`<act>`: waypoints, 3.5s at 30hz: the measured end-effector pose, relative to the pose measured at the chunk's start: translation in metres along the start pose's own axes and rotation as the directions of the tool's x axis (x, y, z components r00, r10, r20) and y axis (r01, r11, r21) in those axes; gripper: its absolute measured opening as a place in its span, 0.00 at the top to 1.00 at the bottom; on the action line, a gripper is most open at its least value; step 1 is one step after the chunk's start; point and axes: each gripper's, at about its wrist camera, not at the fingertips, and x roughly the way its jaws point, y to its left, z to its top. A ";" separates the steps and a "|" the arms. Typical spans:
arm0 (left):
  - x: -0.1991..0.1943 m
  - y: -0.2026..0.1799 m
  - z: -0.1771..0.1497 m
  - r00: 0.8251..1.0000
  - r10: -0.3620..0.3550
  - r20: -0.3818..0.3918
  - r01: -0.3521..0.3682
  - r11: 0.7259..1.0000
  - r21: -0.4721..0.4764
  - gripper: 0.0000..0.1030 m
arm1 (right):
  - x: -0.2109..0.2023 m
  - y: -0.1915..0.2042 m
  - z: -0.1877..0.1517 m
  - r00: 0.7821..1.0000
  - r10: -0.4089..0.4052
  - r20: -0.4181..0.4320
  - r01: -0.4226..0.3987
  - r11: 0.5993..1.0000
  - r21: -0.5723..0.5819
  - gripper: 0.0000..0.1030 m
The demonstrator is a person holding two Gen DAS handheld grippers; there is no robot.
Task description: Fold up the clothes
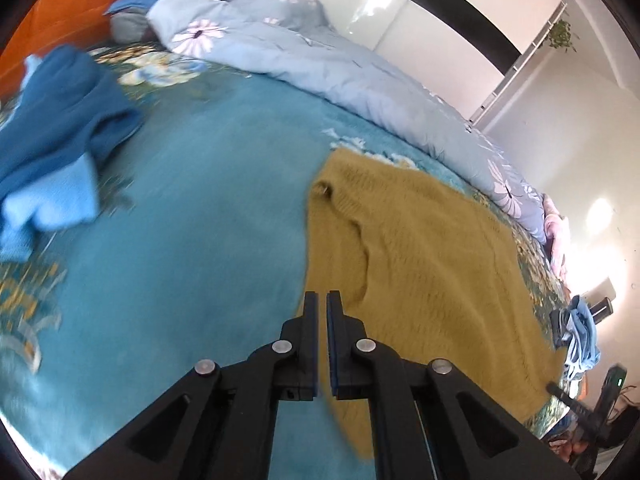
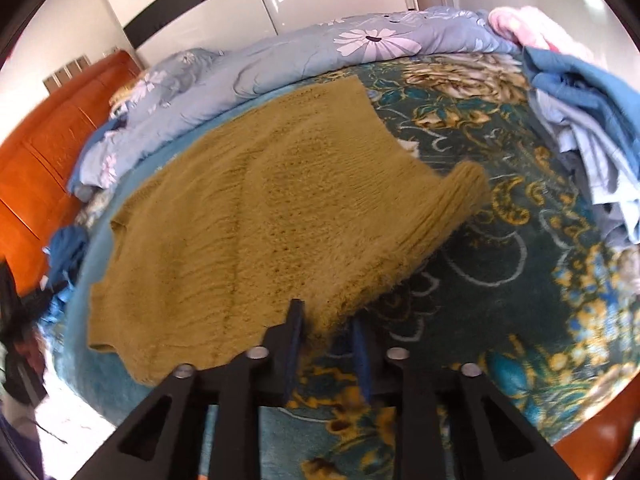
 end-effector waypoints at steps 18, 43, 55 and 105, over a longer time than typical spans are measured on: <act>0.159 -0.005 0.113 0.984 -0.016 -0.177 0.007 0.999 -0.051 0.56 | -0.001 -0.052 0.010 0.993 -0.119 0.016 0.115 0.980 0.164 0.47; 0.080 -0.018 0.107 0.999 0.032 -0.029 -0.030 0.996 0.080 0.62 | 0.018 -0.065 0.007 1.000 -0.016 0.026 0.008 0.964 0.265 0.47; -0.007 -0.036 -0.022 0.991 0.133 0.028 -0.136 0.961 0.243 0.32 | 0.020 -0.046 0.007 0.999 0.030 0.039 -0.038 0.975 0.217 0.47; 0.027 -0.022 0.051 0.906 -0.423 -0.014 0.417 0.899 -0.135 0.90 | 0.018 -0.023 0.161 0.940 0.269 0.212 -0.322 0.904 0.280 0.90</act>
